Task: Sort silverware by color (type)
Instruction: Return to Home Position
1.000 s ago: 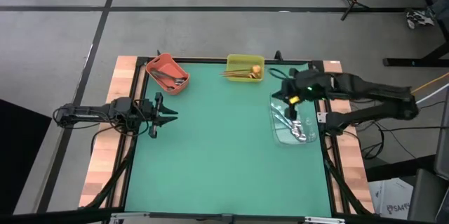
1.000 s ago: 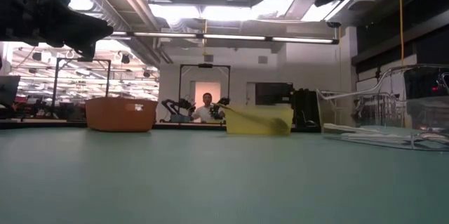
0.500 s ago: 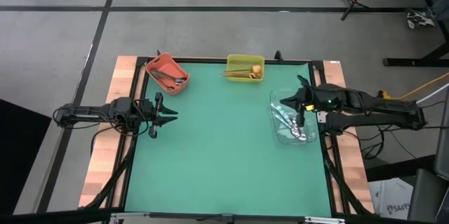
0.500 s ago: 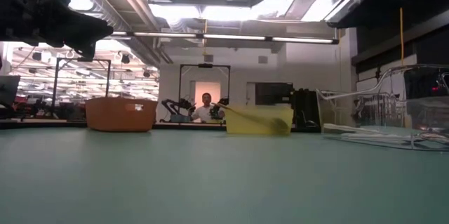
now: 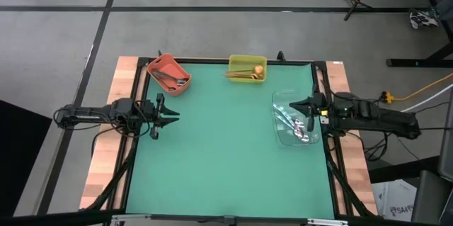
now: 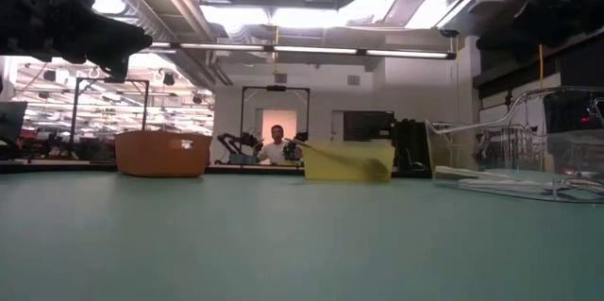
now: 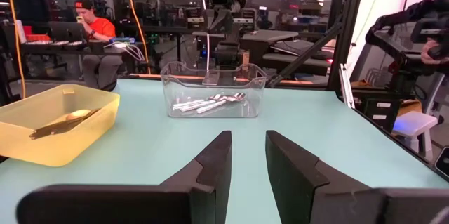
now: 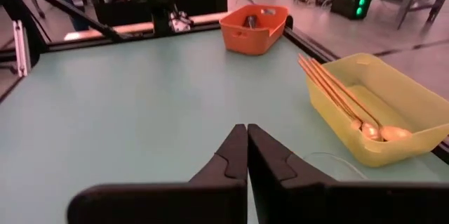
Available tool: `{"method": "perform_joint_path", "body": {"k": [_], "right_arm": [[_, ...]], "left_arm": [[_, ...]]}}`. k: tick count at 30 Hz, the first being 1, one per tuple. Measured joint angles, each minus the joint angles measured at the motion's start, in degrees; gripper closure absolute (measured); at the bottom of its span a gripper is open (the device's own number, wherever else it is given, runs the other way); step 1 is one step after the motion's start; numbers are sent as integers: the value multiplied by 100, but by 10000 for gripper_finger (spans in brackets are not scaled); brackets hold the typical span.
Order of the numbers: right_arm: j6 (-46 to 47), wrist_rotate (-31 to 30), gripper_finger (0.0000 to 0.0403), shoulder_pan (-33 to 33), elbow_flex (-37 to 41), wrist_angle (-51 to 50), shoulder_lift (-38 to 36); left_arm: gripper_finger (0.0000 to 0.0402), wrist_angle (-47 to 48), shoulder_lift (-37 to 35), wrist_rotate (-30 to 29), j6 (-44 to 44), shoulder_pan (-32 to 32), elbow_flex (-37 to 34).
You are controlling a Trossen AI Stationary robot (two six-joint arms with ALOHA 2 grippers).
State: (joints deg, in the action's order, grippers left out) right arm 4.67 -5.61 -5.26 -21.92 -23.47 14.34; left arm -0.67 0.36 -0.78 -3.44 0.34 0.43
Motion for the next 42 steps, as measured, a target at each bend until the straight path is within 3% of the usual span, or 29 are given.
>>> {"method": "perform_joint_path", "body": {"k": [14, 21, 31, 42], "right_arm": [[0, -41, 402, 0, 706, 236, -1435], [7, -41, 402, 0, 1095, 536, -1419], [-36, -33, 402, 0, 1903, 1856, -1418], [-189, 63, 402, -1, 1992, 2113, -1412]], "left_arm": [[319, 0, 0, 0, -1, 1, 0], [319, 0, 0, -1, -1, 1, -1], [319, 1, 0, -2, 0, 2, -2], [319, 0, 0, -4, -1, 2, -2]]}}
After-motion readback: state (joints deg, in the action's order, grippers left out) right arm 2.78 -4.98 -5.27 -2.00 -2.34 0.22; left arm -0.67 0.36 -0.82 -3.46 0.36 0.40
